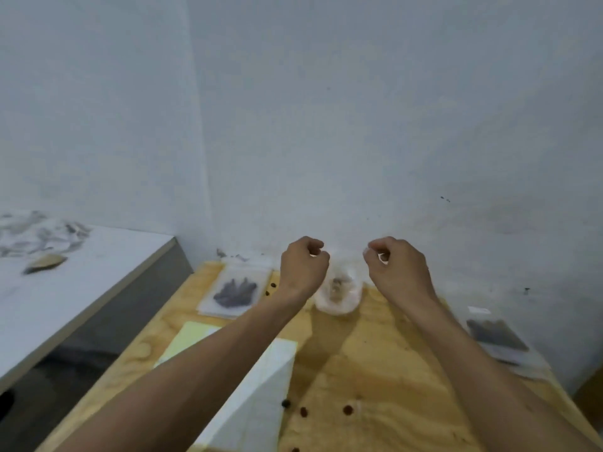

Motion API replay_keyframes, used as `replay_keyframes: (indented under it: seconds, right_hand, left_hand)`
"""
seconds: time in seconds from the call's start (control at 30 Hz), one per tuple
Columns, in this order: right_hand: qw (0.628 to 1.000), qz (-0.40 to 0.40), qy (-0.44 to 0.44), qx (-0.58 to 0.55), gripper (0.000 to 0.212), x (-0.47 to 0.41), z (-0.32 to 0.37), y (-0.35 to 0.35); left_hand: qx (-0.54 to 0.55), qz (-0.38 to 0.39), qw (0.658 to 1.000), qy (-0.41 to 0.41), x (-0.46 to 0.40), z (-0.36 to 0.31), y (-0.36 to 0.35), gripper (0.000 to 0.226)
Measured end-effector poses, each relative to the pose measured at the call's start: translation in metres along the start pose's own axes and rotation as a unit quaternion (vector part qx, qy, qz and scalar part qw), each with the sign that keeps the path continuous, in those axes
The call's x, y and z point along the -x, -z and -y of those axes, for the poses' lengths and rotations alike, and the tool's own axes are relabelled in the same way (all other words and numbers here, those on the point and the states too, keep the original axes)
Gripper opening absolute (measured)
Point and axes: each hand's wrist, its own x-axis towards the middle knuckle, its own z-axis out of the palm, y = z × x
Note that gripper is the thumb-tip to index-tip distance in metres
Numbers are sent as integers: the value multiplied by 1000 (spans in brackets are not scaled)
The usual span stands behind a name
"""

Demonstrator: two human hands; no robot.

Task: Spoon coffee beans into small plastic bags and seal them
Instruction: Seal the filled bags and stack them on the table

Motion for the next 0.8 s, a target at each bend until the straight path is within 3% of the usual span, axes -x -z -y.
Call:
replay_keyframes:
  seconds: [0.17, 0.27, 0.33, 0.53, 0.73, 0.8]
  right_hand:
    - [988, 116, 64, -82, 17, 8, 64, -71]
    - [978, 192, 48, -61, 20, 15, 82, -119]
    - [971, 234, 2, -46, 26, 20, 87, -147]
    - [966, 248, -73, -1, 33, 21, 97, -182]
    - [928, 218, -186, -238, 3, 16, 94, -177]
    - [915, 211, -197, -282, 23, 13, 94, -173]
  left_hand:
    - [-180, -38, 980, 79, -17, 58, 86, 43]
    - [-306, -11, 940, 149, -16, 90, 119, 39]
    - [-331, 13, 927, 174, -12, 105, 131, 43]
    - [-230, -6, 957, 179, -1, 127, 145, 40]
    - [-111, -80, 979, 152, 3, 126, 148, 37]
    - [-50, -91, 984, 146, 4, 124, 149, 29]
